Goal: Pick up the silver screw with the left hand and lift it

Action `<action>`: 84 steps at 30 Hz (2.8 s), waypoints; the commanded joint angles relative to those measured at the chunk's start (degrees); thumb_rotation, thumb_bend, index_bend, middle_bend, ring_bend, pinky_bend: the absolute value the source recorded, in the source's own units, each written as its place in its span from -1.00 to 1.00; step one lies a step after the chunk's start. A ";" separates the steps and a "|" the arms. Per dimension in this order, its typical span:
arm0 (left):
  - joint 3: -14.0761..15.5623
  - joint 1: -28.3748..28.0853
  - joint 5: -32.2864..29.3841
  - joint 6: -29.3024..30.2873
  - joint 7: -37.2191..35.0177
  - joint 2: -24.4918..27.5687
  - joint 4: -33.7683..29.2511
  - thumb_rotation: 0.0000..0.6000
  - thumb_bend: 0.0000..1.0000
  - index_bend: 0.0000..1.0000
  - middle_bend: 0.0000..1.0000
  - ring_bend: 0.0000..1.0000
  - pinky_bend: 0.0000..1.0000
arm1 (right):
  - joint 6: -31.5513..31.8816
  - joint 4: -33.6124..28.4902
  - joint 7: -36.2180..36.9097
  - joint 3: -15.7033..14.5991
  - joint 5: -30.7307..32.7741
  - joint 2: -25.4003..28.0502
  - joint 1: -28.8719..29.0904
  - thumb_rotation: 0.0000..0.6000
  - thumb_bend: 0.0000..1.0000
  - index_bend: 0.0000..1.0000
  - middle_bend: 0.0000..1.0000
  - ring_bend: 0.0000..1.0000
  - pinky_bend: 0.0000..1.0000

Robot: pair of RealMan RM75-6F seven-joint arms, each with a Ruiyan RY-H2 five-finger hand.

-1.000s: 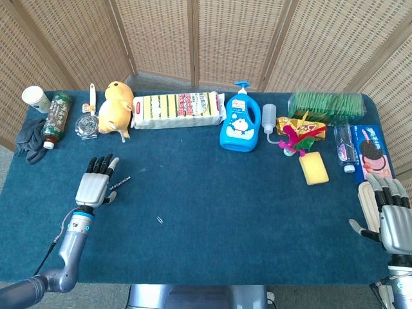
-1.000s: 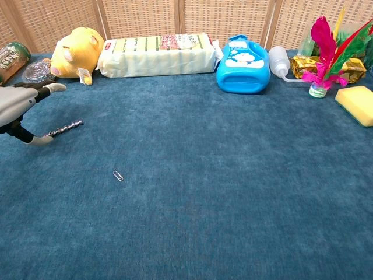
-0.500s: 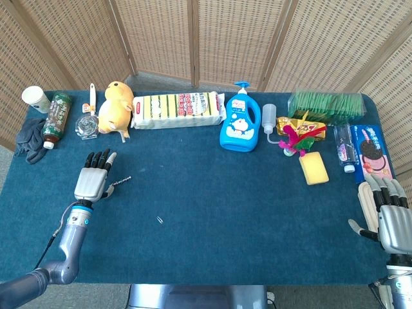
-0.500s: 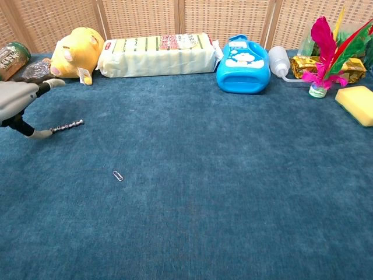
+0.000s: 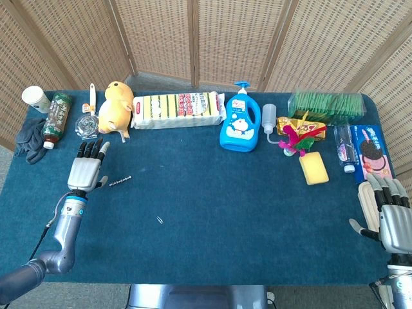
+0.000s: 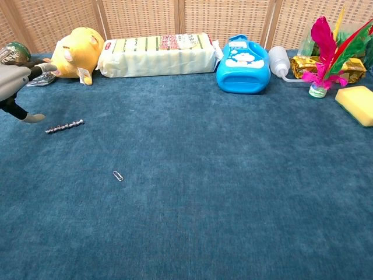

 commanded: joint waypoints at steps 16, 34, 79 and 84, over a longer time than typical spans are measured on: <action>-0.25 1.18 -19.92 -4.38 16.09 9.63 -18.99 1.00 -0.10 -0.26 -1.00 -1.00 -1.00 | 0.34 -0.07 -0.38 -0.31 -0.78 -0.16 -0.04 1.00 -0.72 -1.00 -1.00 -1.00 -1.00; -1.76 -2.04 -31.78 3.67 26.24 4.95 -23.99 1.00 -0.10 -0.24 -1.00 -1.00 -1.00 | 0.34 -0.04 0.21 -0.39 -1.02 0.08 -0.05 1.00 -0.72 -1.00 -1.00 -1.00 -1.00; -0.94 -5.87 -34.33 5.70 27.63 -0.63 -19.44 1.00 0.30 -0.13 -1.00 -1.00 -1.00 | 0.16 0.01 0.61 -0.41 -1.01 0.16 0.06 1.00 -0.72 -1.00 -1.00 -1.00 -1.00; -0.82 -6.01 -34.43 5.66 27.69 -0.96 -19.21 1.00 0.30 -0.13 -1.00 -1.00 -1.00 | 0.17 0.00 0.71 -0.41 -0.98 0.20 0.04 1.00 -0.72 -1.00 -1.00 -1.00 -1.00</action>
